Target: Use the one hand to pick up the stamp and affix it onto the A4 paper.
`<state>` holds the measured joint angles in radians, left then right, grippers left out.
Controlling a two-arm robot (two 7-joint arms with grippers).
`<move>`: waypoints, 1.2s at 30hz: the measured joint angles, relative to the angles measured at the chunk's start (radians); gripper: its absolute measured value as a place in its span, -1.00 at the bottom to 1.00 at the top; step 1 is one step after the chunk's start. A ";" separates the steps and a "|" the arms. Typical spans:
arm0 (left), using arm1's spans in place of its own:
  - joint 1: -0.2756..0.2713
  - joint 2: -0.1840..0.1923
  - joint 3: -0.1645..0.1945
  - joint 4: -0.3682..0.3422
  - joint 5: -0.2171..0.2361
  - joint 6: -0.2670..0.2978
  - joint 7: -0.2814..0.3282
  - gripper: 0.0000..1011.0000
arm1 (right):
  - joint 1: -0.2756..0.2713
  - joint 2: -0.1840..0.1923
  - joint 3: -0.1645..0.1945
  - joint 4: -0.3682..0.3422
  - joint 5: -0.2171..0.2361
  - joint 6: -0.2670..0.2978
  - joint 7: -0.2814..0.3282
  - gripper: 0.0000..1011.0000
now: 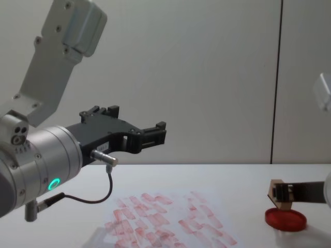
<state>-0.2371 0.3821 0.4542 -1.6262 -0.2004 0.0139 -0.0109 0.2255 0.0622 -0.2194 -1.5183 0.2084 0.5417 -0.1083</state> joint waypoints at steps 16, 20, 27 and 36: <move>0.000 0.000 0.000 0.000 0.000 0.000 0.000 0.96 | 0.005 -0.001 0.009 0.027 0.007 -0.003 0.027 0.06; 0.000 0.000 0.000 0.000 0.000 0.000 0.000 0.96 | 0.003 0.000 0.009 0.023 0.002 -0.013 0.034 0.27; 0.000 0.000 0.000 0.000 0.000 0.000 0.000 0.96 | -0.011 0.006 0.008 -0.006 -0.018 -0.052 0.053 0.69; 0.000 0.000 0.000 0.000 0.000 0.000 0.000 0.96 | -0.041 0.027 0.009 -0.060 -0.045 -0.124 0.082 0.98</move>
<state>-0.2371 0.3821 0.4542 -1.6262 -0.2004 0.0139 -0.0109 0.1846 0.0889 -0.2101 -1.5788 0.1630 0.4176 -0.0266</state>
